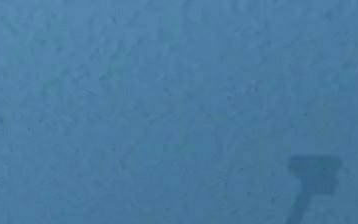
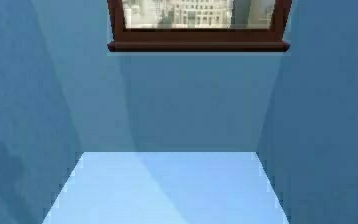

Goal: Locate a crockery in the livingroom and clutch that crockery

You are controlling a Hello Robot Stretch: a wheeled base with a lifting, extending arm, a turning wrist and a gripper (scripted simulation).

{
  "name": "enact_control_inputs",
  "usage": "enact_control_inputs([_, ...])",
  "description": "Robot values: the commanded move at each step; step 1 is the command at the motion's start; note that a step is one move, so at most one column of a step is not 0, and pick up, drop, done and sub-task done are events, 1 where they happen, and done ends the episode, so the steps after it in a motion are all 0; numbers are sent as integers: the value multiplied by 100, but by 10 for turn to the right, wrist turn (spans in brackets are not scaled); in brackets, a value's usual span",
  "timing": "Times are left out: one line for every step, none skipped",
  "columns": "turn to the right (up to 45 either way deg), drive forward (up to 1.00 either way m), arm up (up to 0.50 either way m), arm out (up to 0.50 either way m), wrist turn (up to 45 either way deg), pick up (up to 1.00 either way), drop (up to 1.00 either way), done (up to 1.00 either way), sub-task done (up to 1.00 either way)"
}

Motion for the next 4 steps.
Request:
enact_control_inputs([-450, 0, 0, 0, 0, 0, 0, 0, 0])
enact_control_inputs([-420, 0, 0, 0, 0, 0, 0, 0, 0])
enact_control_inputs([0, 90, 0, 0, 0, 0, 0, 0, 0])
enact_control_inputs([-450, 0, 0, 0, 0, 0, 0, 0, 0])
